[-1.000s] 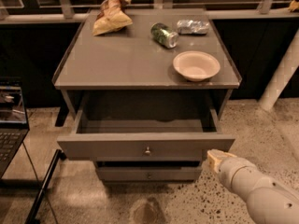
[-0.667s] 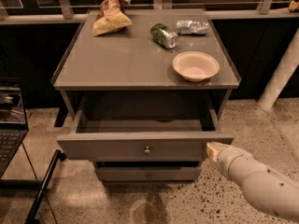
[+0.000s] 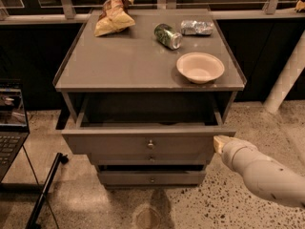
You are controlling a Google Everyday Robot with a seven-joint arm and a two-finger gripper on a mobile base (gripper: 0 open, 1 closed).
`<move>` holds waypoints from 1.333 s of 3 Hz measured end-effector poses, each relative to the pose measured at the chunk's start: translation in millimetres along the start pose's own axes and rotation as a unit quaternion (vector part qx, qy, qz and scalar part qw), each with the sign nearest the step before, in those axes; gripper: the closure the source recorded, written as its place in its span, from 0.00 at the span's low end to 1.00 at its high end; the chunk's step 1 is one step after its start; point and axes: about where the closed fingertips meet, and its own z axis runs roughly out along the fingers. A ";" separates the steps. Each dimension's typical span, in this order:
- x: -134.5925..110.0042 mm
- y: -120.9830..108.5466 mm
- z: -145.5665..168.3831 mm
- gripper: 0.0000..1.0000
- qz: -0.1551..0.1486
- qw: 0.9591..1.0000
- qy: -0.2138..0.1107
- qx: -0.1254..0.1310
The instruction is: Close top drawer
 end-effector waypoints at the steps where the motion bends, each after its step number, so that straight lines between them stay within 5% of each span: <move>1: -8.2 -5.4 6.0 1.00 -0.002 1.000 -0.005 0.010; 2: -35.5 -17.2 25.0 1.00 -0.010 0.999 -0.020 0.031; 4: -53.4 -24.0 39.7 1.00 -0.015 0.998 -0.028 0.046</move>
Offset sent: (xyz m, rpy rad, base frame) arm 0.1087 -0.0271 0.0417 -0.1151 -0.1051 -0.1053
